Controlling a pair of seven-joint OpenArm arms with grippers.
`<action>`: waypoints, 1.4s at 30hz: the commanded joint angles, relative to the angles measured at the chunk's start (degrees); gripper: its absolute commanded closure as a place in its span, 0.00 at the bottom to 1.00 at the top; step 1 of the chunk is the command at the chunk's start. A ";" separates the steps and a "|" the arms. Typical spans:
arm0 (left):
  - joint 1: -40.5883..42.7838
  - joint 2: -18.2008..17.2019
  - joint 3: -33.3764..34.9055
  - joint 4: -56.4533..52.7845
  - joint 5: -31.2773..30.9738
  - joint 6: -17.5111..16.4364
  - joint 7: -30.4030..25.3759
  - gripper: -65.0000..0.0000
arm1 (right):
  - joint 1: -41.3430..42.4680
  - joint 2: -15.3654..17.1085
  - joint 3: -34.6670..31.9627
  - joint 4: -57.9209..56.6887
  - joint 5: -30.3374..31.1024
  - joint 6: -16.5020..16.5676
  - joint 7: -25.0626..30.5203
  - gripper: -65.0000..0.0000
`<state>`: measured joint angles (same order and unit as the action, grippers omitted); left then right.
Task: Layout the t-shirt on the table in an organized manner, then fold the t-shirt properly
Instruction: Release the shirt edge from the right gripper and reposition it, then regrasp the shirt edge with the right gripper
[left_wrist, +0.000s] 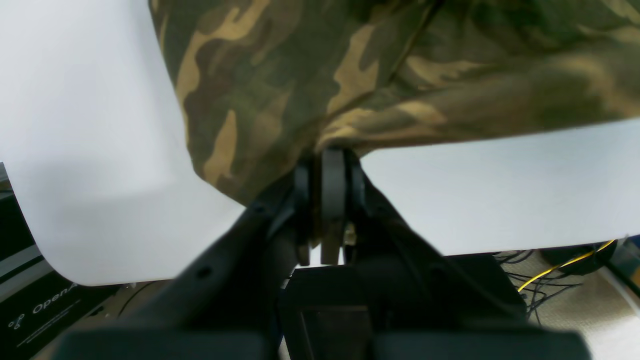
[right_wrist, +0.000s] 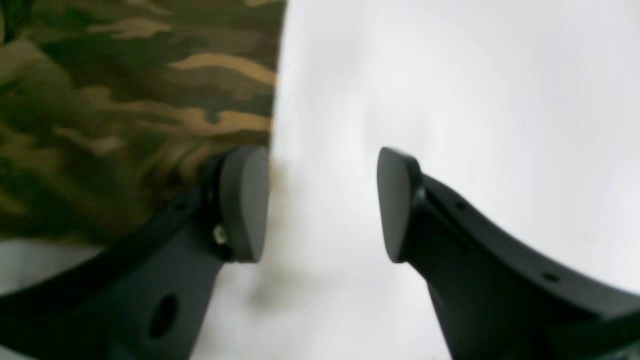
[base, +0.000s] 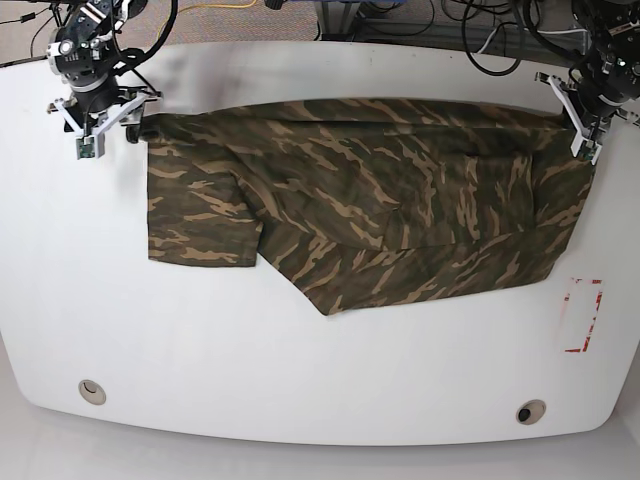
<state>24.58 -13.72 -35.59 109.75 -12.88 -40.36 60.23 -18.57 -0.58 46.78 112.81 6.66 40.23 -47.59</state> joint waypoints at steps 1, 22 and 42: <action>-0.18 -0.92 -0.58 0.79 0.18 0.36 -0.49 1.00 | 0.85 0.54 0.56 1.25 0.51 -0.23 1.31 0.50; -0.36 -0.92 -0.32 0.79 0.18 0.36 -0.49 1.00 | 2.26 -0.87 -6.65 1.25 0.42 -0.23 1.31 0.50; -0.45 -0.92 -0.32 0.88 0.18 0.36 -0.49 1.00 | -0.73 -1.05 -18.96 1.43 0.60 -0.23 -0.80 0.50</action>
<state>24.27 -13.82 -35.57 109.75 -12.67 -40.34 60.25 -18.33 -1.74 27.75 112.90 6.44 39.68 -48.45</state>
